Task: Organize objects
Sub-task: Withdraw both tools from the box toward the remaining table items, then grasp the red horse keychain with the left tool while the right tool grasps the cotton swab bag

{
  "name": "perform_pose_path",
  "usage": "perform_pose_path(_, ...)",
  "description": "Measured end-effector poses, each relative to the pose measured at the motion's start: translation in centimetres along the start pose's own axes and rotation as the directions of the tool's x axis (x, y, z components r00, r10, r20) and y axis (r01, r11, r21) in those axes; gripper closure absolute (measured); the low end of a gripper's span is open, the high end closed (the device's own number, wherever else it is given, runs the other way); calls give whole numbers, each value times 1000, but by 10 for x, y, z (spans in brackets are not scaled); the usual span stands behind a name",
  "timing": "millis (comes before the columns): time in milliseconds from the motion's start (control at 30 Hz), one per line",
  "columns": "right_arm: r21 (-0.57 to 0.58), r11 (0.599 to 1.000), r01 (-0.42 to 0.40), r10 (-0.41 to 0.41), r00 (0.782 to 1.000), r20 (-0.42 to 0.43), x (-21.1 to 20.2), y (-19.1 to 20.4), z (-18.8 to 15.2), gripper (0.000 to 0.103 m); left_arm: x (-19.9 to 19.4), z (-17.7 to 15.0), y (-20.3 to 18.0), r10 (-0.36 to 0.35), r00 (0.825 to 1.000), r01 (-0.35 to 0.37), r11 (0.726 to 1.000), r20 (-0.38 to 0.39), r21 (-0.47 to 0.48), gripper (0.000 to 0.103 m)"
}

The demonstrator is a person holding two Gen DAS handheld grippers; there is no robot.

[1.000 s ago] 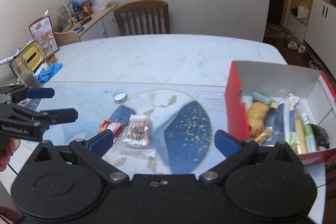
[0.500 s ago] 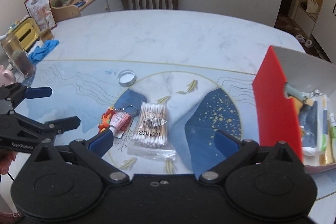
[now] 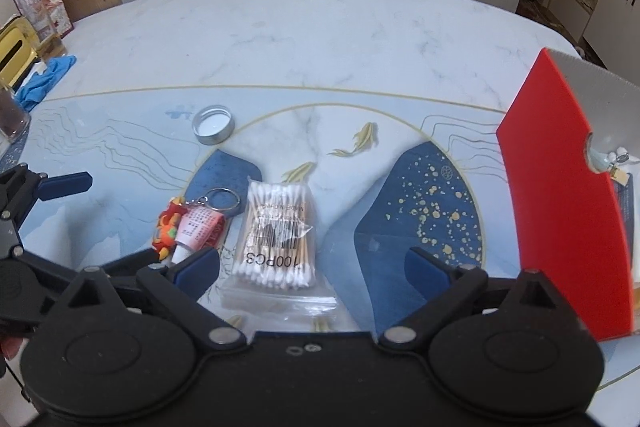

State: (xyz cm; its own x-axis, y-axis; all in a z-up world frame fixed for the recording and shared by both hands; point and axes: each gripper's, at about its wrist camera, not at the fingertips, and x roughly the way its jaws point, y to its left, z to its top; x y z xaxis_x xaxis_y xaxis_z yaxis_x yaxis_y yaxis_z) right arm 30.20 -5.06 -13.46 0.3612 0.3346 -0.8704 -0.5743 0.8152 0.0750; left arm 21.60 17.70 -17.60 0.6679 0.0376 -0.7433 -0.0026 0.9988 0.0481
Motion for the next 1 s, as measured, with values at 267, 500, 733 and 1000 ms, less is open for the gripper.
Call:
perform_pose_path(267, -20, 1000, 18, -19, 999, -41, 23, 6, 1, 11, 16, -1, 0, -11, 1000, 11, 1000, -12, 14, 0)
perform_pose_path(500, -49, 999, 13, -16, 998, -53, 33, 15, 5, 20, 20, 1, -5, -34, 999, 34, 999, 1, 38, 5)
perform_pose_path(733, -80, 997, -4, -2, 998, -71, 40, 23, 8, 29, 19, 8, -12, -110, 994, 109, 993, 4, 54, 47)
perform_pose_path(1000, -90, 996, -6, -1, 997, -77, 44, 26, 9, 43, 19, 10, -15, -143, 990, 144, 988, -15, 59, 63)
